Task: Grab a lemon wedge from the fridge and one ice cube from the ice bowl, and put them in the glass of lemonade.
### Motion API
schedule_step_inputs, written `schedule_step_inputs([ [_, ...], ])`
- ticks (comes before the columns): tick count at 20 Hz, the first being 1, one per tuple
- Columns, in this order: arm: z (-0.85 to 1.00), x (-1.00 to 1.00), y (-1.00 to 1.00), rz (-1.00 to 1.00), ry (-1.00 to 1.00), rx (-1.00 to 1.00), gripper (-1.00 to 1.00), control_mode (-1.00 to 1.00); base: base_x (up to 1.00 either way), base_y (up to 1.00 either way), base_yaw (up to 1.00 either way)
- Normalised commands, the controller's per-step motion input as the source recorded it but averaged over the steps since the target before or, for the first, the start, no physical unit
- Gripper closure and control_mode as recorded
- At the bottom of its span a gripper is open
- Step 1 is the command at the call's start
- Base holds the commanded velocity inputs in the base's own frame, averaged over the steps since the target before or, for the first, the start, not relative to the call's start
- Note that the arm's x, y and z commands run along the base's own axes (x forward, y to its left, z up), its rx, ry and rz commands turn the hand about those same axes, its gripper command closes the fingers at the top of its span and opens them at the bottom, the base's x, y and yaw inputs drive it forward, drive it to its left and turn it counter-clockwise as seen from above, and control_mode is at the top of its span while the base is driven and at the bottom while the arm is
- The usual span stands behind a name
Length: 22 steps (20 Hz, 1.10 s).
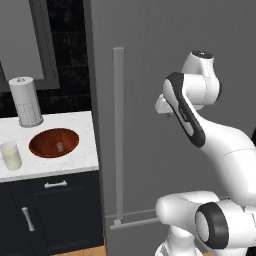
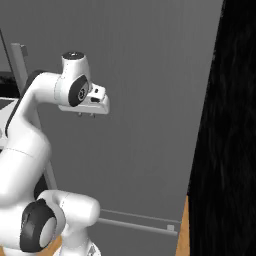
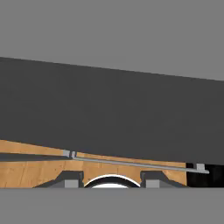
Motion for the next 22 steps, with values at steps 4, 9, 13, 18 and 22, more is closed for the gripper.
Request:
schedule_step_inputs([
  [4,0.01,-0.37,0.04,0.0,-0.12,0.0,-1.0,-1.0,0.0,0.0,0.0],
  [9,0.12,-1.0,0.14,0.0,-0.42,0.01,-1.0,-1.0,0.0,0.0,0.0],
  [13,0.05,-1.0,0.0,0.0,-0.2,0.05,-1.0,-1.0,0.0,0.0,0.0],
  [18,0.01,-0.4,0.0,0.0,-0.06,0.02,-1.0,1.0,0.0,0.0,0.0],
  [22,0.0,0.0,0.0,0.0,0.0,0.0,-1.0,1.0,-0.43,0.72,0.0],
])
